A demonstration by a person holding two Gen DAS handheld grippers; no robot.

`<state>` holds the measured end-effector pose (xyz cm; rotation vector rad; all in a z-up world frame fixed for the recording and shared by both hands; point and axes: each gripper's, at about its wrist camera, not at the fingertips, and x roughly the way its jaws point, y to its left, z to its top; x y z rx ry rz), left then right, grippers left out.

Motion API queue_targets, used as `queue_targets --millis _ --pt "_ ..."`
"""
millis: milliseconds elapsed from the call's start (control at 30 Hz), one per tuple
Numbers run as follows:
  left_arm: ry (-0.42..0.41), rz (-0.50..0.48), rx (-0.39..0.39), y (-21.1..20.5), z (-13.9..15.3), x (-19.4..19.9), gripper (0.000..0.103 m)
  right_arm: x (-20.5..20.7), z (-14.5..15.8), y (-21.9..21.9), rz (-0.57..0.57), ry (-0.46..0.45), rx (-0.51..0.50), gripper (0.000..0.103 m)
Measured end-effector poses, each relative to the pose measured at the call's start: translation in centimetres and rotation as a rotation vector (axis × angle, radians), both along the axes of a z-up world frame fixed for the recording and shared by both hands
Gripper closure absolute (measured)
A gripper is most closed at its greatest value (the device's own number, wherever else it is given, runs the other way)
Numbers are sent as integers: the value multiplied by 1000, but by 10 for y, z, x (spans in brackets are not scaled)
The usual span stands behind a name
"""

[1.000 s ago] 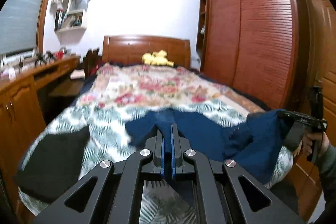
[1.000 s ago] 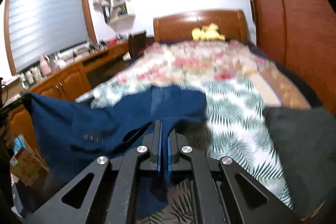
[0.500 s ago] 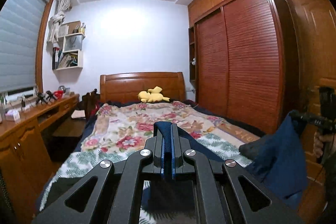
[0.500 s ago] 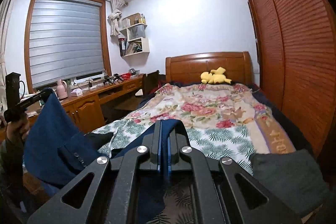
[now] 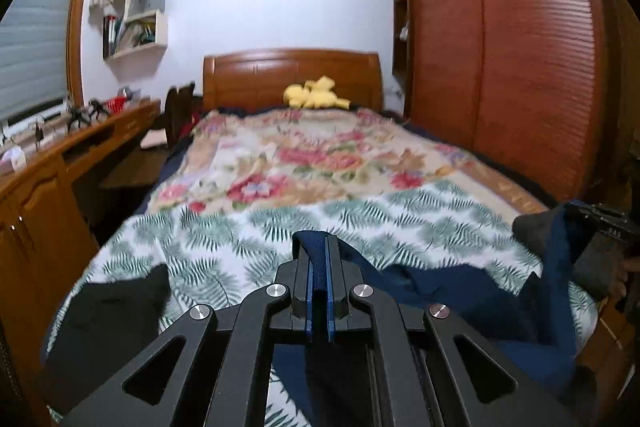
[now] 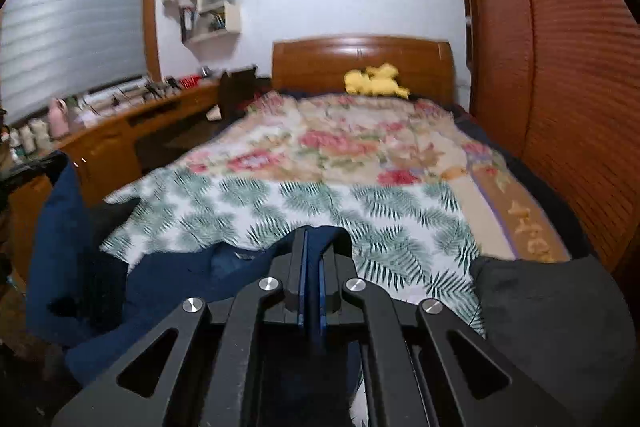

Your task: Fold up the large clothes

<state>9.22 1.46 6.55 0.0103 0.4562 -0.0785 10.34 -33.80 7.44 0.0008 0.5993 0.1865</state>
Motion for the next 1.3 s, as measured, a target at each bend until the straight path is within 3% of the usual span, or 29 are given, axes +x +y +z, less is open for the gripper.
queue_targets --millis 167,233,267,300,333,400,800,1033,1100,1167,1233,1300 --pt "93 15 28 10 -25 32 96 25 -45 6 13 106 -70 95" --pt "128 3 21 4 -24 42 88 28 -53 8 15 112 -89 71" --pt "141 0 23 3 -26 44 76 28 -55 10 8 102 -105 63" --pt "144 -3 31 -1 -23 53 56 28 -56 11 -7 91 -123 54" --pt "138 -6 40 -5 -18 52 50 27 -56 12 -12 87 -133 46" --pt "123 -19 51 -14 -14 45 39 28 -57 14 9 86 -124 42" --pt "77 -128 -56 -11 -56 37 35 13 -112 63 174 222 -101 41" --pt "108 -161 -46 -4 -75 46 35 10 -143 83 203 320 -174 41" --pt "113 -173 -50 -2 -77 46 35 13 -151 84 191 342 -211 44" --pt "115 -176 -53 1 -79 47 35 20 -157 82 170 359 -246 65" --pt "122 -180 -66 5 -81 51 35 30 -157 79 166 366 -253 98" --pt "127 -175 -76 8 -86 54 35 39 -152 78 150 339 -273 100"
